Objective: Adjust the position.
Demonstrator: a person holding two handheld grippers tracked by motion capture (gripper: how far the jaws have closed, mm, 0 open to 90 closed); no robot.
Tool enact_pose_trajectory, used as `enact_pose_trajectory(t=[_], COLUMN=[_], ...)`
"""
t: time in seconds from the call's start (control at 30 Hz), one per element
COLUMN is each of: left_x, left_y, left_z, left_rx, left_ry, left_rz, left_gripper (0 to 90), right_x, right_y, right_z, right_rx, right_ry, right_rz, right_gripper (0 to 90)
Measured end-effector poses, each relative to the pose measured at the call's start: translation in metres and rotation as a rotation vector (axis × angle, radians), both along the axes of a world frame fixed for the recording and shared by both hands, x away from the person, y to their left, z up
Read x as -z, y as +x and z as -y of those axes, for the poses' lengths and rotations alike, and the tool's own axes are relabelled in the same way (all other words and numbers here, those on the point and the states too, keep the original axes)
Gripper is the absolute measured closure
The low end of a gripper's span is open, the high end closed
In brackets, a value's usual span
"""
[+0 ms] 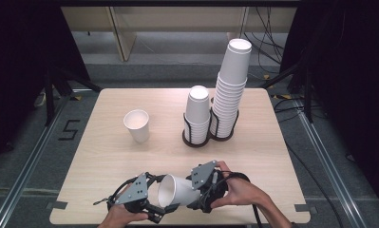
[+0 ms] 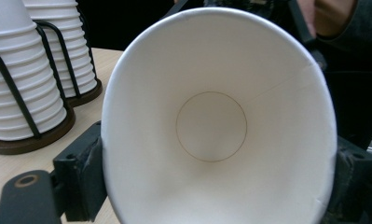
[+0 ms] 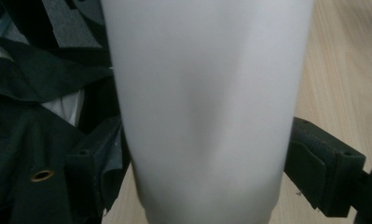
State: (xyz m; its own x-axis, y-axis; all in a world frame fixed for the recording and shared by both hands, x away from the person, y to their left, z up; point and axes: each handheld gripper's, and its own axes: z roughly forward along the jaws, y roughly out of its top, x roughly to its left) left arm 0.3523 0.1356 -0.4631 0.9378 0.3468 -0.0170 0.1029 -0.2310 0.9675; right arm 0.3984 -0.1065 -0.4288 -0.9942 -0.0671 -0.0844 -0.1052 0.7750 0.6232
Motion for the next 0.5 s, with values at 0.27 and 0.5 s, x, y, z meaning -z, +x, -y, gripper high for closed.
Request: enact_pose_trajectory(t=[0.27, 0.5], left_x=[0.001, 0.004], left_y=[-0.001, 0.002], left_z=[0.001, -0.003], left_rx=[-0.026, -0.091], left_ry=[-0.054, -0.119], left_rz=[-0.018, -0.048], left_gripper=[7.5, 1.2], right_x=[0.006, 0.013], right_y=[-0.001, 0.003], right_z=[-0.005, -0.003], right_rx=[-0.006, 0.027], right_ry=[-0.003, 0.179], right_rz=[0.01, -0.099], right_gripper=[24.6, 24.8])
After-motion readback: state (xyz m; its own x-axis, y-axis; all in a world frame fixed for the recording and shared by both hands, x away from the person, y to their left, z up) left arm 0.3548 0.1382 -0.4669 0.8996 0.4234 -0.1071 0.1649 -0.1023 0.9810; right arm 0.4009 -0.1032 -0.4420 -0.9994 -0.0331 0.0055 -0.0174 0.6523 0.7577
